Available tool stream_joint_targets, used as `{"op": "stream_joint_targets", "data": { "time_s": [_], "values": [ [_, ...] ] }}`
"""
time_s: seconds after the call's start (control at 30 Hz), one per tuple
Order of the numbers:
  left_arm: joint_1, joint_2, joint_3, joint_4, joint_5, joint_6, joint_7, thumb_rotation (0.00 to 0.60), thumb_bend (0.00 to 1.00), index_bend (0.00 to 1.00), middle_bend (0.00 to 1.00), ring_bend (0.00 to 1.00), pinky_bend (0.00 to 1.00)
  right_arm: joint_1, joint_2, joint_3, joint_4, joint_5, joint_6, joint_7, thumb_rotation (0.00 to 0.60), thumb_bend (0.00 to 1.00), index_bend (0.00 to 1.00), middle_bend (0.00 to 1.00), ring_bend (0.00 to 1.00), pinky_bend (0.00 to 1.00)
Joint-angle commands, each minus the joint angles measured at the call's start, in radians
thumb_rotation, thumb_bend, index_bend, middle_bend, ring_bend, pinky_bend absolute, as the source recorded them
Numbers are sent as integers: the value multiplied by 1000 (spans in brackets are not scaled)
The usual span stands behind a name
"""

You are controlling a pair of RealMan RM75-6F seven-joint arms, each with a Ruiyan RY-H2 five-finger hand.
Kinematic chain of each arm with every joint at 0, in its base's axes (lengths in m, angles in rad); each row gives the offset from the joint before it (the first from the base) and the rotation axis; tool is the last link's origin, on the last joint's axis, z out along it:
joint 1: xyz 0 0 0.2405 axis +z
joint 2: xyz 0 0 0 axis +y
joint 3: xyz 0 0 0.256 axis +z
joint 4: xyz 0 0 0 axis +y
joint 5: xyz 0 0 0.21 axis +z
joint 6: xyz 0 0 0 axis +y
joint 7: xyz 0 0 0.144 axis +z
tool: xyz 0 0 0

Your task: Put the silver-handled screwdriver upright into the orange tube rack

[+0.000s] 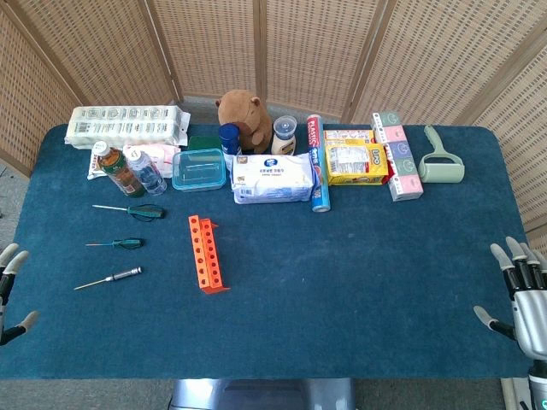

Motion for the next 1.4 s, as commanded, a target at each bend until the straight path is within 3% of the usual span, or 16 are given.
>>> {"op": "stream_joint_targets", "data": {
  "time_s": [0.03,0.27,0.3,0.33,0.4,0.47,0.53,0.57,0.73,0.93,1.1,1.27,1.4],
  "values": [
    [-1,3,2,5,5,-4,5,600,0,0,0,0,46,-3,-1,1,-9,10,-6,1,600,0,44,0,0,0],
    [-5,0,1,5,-9,-25,10,600,0,0,8,6,46,-3,-1,6,-11,20,-8,0,600,0,45,0,0,0],
    [-7,2,0,3,-12,-30,7,600,0,0,66,56,50,-3,-1,7,-13,20,-9,3,600,0,45,0,0,0],
    [-11,5,-2,1,-17,-38,0,600,0,0,191,166,91,-2,0,8,-14,21,-10,5,600,0,44,0,0,0],
    [-20,5,-11,2,-24,-49,-21,600,0,36,512,463,324,0,2,9,-14,27,-17,6,600,0,44,0,0,0],
    [-31,-5,-26,13,-37,-57,-51,600,5,205,817,777,744,2,3,9,-16,34,-26,11,600,0,44,0,0,0],
    [-49,-35,-53,47,-57,-64,-103,600,19,328,949,926,948,4,6,7,-15,39,-35,15,600,0,44,0,0,0],
    [-55,-50,-64,62,-70,-71,-123,600,33,370,986,973,990,4,7,7,-17,40,-38,18,600,0,44,0,0,0],
    [-89,-136,-108,105,-155,-122,-118,600,110,442,1000,1000,1000,5,15,2,-18,24,-35,39,600,0,44,0,0,0],
    [-151,-233,-152,88,-291,-227,43,600,183,475,1000,1000,1000,11,34,-2,-20,30,-59,92,600,0,44,0,0,0],
    [-197,-320,-193,107,-416,-281,166,600,193,477,1000,1000,1000,10,56,-1,-21,38,-65,145,600,0,44,0,0,0],
    [-234,-390,-224,131,-498,-318,214,600,291,476,1000,1000,1000,12,71,-2,-23,41,-77,181,600,0,44,0,0,0],
    [-260,-443,-230,155,-543,-347,243,600,293,477,1000,1000,1000,13,78,-5,-23,36,-80,197,600,0,44,0,0,0]
  ]
}}
